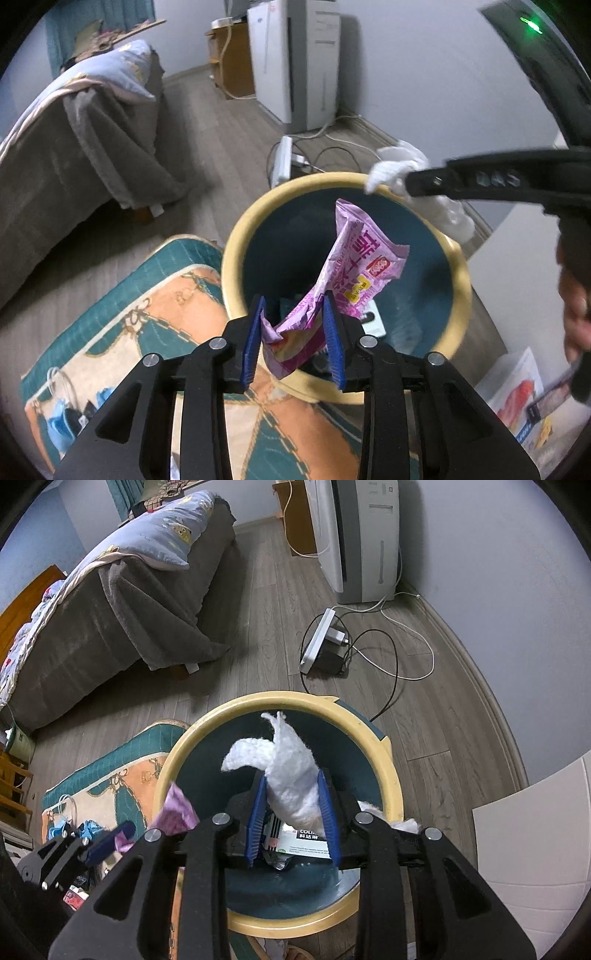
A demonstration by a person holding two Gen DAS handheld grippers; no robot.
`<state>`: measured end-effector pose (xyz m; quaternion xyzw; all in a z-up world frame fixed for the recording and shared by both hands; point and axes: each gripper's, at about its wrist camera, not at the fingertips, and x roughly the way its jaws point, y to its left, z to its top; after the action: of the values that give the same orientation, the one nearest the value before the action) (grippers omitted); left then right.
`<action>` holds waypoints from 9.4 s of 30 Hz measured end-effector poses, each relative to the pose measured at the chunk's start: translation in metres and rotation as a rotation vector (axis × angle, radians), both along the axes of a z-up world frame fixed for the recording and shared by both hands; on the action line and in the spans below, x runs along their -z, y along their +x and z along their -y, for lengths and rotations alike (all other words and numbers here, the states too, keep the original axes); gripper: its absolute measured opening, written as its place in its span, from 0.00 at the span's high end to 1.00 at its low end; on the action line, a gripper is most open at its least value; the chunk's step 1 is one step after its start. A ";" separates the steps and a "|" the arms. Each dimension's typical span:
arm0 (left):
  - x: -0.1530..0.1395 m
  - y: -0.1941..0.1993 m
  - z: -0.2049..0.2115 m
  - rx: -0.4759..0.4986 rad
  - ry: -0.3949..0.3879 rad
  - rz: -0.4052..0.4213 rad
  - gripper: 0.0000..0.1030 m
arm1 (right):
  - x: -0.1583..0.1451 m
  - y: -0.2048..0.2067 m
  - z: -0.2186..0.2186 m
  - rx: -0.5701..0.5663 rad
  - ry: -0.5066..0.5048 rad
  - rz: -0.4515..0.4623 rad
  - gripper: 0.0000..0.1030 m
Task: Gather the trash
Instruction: 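Open both tools to drop the wrapper and tissue into the bin, then move both tools back over the trash pile on the quilt, then grasp the white paper cup with the left tool while the right tool grasps the silver sachet, then lift the cup and sachet and carry both over the bin, then open both tools to drop the cup and sachet into the bin, then move both tools back over the pile toward the blue mask and glove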
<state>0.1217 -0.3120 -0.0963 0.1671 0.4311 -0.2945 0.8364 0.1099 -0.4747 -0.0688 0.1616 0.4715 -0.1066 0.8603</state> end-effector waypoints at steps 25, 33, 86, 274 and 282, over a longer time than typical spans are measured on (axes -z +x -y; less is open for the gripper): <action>-0.011 -0.005 -0.040 -0.113 -0.066 0.080 0.05 | -0.009 -0.002 0.001 0.056 0.010 0.027 0.06; -0.040 -0.008 -0.079 -0.161 -0.074 0.097 0.05 | -0.021 0.004 -0.025 0.007 -0.018 0.037 0.06; 0.034 -0.082 -0.310 -0.373 -0.003 -0.186 0.08 | 0.032 0.031 -0.315 -0.460 -0.171 -0.112 0.06; -0.041 -0.014 -0.071 -0.096 -0.101 0.175 0.07 | -0.018 0.007 -0.014 0.022 0.024 0.046 0.10; -0.077 -0.040 -0.163 -0.247 -0.085 0.193 0.06 | -0.034 0.021 -0.094 -0.144 0.002 0.068 0.06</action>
<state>0.0814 -0.1486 -0.0195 0.1050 0.3531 -0.1899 0.9101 0.1306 -0.3808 -0.0345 0.1317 0.4524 -0.0384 0.8812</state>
